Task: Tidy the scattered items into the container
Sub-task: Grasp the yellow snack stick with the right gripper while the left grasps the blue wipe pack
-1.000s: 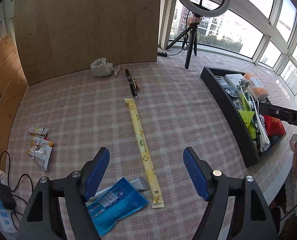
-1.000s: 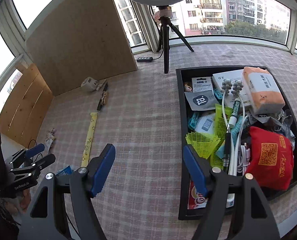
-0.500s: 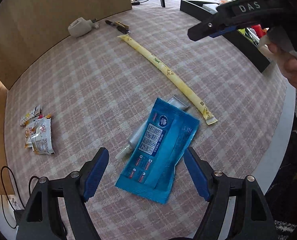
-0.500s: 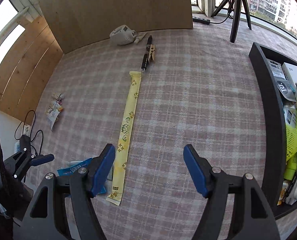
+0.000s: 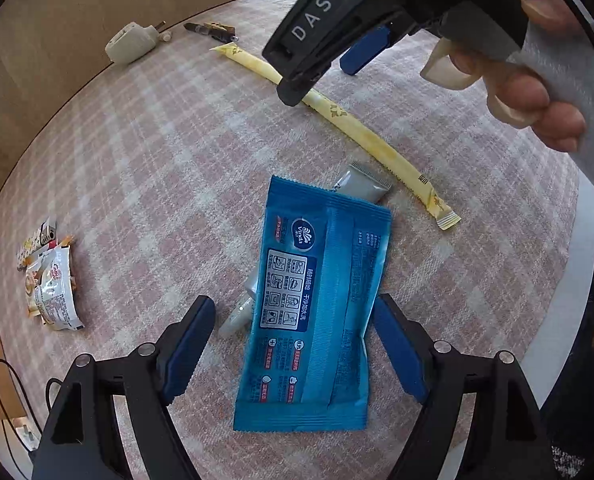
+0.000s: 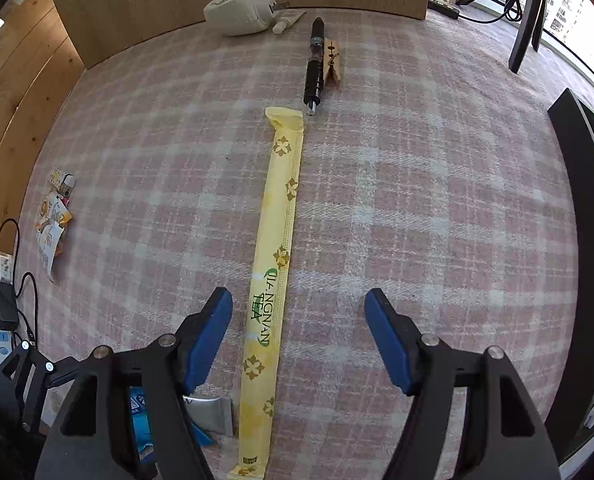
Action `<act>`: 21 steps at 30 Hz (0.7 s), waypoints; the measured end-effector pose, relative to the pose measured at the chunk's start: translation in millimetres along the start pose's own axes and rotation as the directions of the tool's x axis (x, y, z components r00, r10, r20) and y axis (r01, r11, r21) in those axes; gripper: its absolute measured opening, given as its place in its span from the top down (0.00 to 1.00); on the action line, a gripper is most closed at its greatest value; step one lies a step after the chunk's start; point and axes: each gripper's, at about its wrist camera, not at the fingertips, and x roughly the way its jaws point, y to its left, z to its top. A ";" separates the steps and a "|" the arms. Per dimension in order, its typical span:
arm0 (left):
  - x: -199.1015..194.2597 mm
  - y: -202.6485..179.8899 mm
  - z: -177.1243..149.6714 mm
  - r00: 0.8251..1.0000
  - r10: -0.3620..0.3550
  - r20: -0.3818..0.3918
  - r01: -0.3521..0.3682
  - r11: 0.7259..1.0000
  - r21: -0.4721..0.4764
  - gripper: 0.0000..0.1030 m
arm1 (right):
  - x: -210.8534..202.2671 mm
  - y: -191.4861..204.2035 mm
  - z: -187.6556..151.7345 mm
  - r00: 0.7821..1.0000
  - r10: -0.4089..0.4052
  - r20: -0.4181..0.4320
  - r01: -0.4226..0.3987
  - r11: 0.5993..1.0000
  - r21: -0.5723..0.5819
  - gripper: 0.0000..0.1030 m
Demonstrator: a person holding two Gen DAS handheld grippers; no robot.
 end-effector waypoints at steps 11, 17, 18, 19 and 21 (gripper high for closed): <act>-11.1 21.0 -8.6 1.000 0.011 0.024 -0.008 0.991 -0.136 0.46 | -5.3 12.9 -14.2 0.995 -0.089 0.038 0.091 0.994 -0.067 0.69; -19.4 31.6 -16.3 0.998 0.015 0.056 -0.001 0.970 -0.242 0.61 | -12.5 -3.1 -17.8 0.999 -0.015 0.030 0.015 1.000 0.018 0.84; -20.6 33.7 -17.6 0.998 0.012 0.059 0.004 0.964 -0.265 0.63 | -13.5 -5.1 -18.8 1.000 -0.005 0.030 0.004 0.999 0.036 0.85; -22.6 38.9 -21.8 0.998 0.005 0.063 0.013 0.958 -0.288 0.66 | -14.8 -9.2 -19.4 1.000 0.007 0.030 -0.009 0.999 0.054 0.86; -25.3 44.9 -25.5 0.998 0.001 0.067 0.021 0.946 -0.323 0.68 | -17.7 -16.0 -22.0 0.999 0.036 0.036 -0.039 0.995 0.090 0.87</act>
